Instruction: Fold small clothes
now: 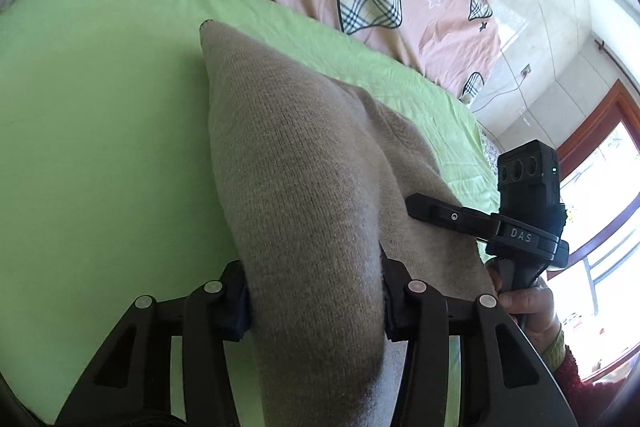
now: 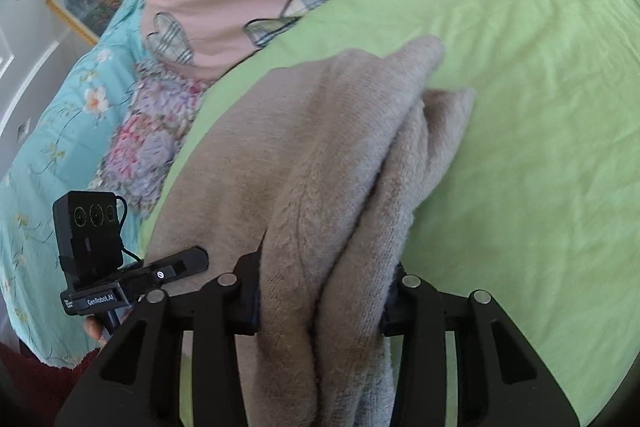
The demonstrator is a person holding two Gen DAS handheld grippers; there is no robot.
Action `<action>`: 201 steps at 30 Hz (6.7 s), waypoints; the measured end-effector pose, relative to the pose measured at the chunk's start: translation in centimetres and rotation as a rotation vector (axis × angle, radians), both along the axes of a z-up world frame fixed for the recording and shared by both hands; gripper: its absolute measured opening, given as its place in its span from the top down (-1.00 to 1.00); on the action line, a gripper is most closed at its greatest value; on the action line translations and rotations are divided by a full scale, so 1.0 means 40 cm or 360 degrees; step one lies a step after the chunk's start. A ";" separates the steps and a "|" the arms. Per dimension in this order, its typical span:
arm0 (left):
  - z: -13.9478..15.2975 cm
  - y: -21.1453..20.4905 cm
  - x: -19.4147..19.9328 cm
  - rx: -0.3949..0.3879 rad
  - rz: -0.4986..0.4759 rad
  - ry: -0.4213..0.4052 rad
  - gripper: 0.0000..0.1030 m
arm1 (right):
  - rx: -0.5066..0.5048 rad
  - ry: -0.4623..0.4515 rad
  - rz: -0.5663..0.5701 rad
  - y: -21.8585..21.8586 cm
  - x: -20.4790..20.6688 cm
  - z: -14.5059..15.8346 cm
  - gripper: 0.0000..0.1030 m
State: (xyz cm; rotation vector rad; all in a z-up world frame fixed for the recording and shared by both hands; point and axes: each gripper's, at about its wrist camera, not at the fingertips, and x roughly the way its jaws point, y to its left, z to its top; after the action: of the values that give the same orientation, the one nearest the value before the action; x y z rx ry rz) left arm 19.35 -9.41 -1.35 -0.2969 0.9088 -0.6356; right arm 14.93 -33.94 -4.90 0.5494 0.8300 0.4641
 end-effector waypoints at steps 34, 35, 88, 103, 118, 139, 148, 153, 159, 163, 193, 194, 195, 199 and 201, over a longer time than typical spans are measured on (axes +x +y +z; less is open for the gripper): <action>-0.047 0.329 -0.124 0.0217 0.0408 0.0130 -0.09 | -0.0057 -0.0010 0.0028 0.304 0.000 0.023 0.32; -0.052 0.315 -0.130 0.0264 0.0404 0.0113 -0.01 | -0.0041 0.0005 0.0032 0.309 0.012 0.017 0.48; -0.126 0.266 -0.490 0.0634 0.0340 -0.0178 -0.04 | -0.0067 -0.0007 0.0110 0.291 -0.361 -0.065 0.23; -0.127 0.234 -0.516 0.0765 0.0458 -0.0141 0.78 | -0.0472 -0.0086 0.0160 0.279 -0.358 -0.027 0.85; -0.125 0.276 -0.556 0.0709 0.0301 -0.0077 0.76 | -0.0514 0.0068 0.0082 0.269 -0.360 -0.056 0.70; 0.033 0.247 -0.368 0.0336 0.0292 -0.0235 0.34 | -0.0140 0.0057 -0.0063 0.311 -0.140 -0.012 0.25; 0.033 0.229 -0.327 0.0252 0.0255 -0.0223 0.24 | -0.0096 -0.0139 -0.0066 0.307 -0.125 0.078 0.85; 0.016 0.227 -0.316 0.0199 0.0209 -0.0193 0.26 | -0.0326 -0.0007 -0.0068 0.332 -0.105 -0.012 0.85; 0.016 0.212 -0.325 0.0284 0.0153 -0.0230 0.27 | -0.0283 0.0004 -0.0104 0.309 -0.118 -0.034 0.86; 0.008 0.219 -0.324 0.0301 0.0171 -0.0222 0.27 | -0.0370 0.0006 -0.0149 0.324 -0.129 -0.001 0.77; 0.025 0.260 -0.261 0.0238 0.0249 -0.0192 0.42 | -0.0251 -0.0109 -0.0019 0.375 -0.168 0.043 0.30; 0.031 0.264 -0.299 0.0205 0.0224 -0.0211 0.42 | -0.0246 -0.0127 -0.0004 0.375 -0.190 0.049 0.30; 0.035 0.268 -0.346 0.0158 0.0191 -0.0241 0.42 | -0.0245 -0.0141 0.0011 0.375 -0.212 0.052 0.30; 0.022 0.263 -0.446 0.0089 0.0095 -0.0236 0.41 | -0.0276 -0.0145 0.0085 0.381 -0.302 0.036 0.30; -0.012 0.250 -0.468 0.0183 0.0089 -0.0189 0.40 | -0.0312 -0.0110 0.0119 0.393 -0.327 0.014 0.30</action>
State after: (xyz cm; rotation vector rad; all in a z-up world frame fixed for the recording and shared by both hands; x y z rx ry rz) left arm 0.61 0.59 -1.83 -0.1795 0.8169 -0.5414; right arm 1.83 -18.24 -4.34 0.3207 0.8213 0.4615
